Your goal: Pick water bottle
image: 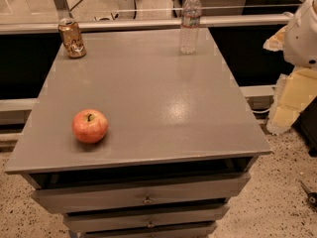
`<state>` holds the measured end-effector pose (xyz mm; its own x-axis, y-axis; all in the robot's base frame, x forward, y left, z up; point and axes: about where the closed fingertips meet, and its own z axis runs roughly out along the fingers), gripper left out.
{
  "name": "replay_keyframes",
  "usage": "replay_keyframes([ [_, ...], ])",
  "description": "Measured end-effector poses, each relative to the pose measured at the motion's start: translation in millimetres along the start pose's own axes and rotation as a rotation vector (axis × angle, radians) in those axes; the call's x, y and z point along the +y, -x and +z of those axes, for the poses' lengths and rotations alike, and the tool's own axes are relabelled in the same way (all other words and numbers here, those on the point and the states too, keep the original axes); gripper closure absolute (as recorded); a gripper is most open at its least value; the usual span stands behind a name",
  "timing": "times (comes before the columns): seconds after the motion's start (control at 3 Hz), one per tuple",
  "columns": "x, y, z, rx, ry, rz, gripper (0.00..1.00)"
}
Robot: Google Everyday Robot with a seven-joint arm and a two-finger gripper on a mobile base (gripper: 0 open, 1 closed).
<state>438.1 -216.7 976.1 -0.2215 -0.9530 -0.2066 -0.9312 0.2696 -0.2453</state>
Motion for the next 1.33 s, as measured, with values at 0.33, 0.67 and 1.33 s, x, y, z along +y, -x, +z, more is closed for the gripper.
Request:
replay_keyframes([
  [0.33, 0.0, 0.0, 0.0, 0.0, 0.0, 0.0, 0.0],
  [0.67, -12.1, 7.2, 6.7, -0.015, -0.033, -0.021, 0.0],
  [1.33, -126.5, 34.0, 64.9, -0.173, -0.203, -0.018, 0.0],
])
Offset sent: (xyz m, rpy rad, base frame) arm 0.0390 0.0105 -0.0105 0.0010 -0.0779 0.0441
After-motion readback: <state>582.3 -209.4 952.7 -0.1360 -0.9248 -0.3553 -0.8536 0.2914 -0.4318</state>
